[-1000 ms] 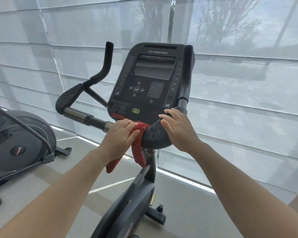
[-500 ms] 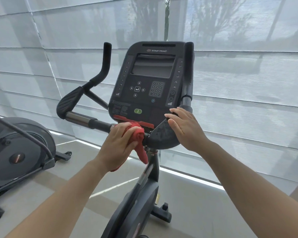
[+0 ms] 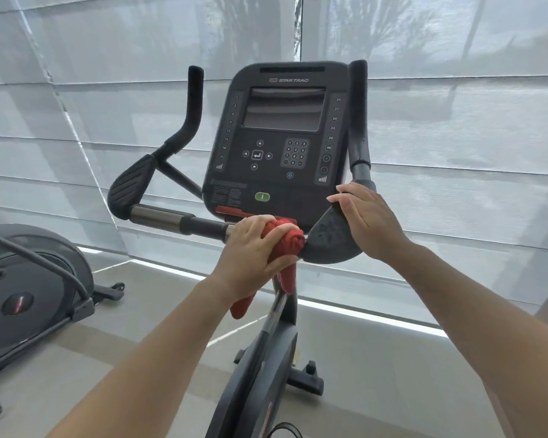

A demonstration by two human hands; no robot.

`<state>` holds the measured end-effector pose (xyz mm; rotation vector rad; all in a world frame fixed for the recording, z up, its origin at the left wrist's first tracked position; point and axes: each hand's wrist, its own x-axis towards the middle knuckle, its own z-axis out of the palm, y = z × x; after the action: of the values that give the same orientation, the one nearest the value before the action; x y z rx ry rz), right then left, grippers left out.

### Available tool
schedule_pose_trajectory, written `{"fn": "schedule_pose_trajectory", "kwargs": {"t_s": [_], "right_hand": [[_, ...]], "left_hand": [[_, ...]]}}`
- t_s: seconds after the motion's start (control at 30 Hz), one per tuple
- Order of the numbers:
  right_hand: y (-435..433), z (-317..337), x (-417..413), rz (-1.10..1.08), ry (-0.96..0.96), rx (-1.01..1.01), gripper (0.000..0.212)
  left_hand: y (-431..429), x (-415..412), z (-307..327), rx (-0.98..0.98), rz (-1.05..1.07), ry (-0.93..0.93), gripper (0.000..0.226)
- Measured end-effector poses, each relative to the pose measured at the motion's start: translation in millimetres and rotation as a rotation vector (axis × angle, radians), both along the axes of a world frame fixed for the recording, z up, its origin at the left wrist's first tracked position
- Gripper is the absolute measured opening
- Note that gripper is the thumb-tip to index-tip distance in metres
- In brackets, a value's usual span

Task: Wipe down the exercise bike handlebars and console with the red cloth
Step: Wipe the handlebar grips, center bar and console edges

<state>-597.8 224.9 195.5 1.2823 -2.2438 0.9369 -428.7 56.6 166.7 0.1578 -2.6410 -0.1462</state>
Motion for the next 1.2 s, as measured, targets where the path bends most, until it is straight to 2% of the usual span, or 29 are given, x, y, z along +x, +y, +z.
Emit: {"fn": "schedule_pose_trajectory", "kwargs": {"t_s": [0.17, 0.3, 0.53, 0.67, 0.83, 0.93, 1.1, 1.2], "right_hand": [[-5, -3, 3, -0.033, -0.003, -0.059, 0.063], [-4, -4, 2, -0.040, 0.008, -0.045, 0.064], [-4, -5, 4, -0.060, 0.016, -0.037, 0.063], [-6, -5, 3, -0.072, 0.009, -0.057, 0.062], [-6, -7, 4, -0.078, -0.003, -0.036, 0.064], [-3, -5, 3, -0.052, -0.036, -0.013, 0.062], [10, 4, -3, 0.027, -0.059, 0.040, 0.053], [16, 14, -10, 0.036, -0.118, -0.031, 0.050]], "left_hand": [[-5, -5, -2, -0.043, -0.130, 0.061, 0.049], [-28, 1, 7, 0.014, -0.169, 0.026, 0.047], [-73, 10, 15, 0.107, -0.024, -0.008, 0.053], [-56, 7, 10, 0.149, -0.002, 0.057, 0.060], [-8, -6, 5, 0.133, -0.036, 0.109, 0.042], [15, -13, 2, 0.202, -0.049, 0.210, 0.035], [23, -19, 11, 0.324, -0.066, 0.275, 0.033], [32, -28, 23, 0.335, -0.105, 0.293, 0.033]]}}
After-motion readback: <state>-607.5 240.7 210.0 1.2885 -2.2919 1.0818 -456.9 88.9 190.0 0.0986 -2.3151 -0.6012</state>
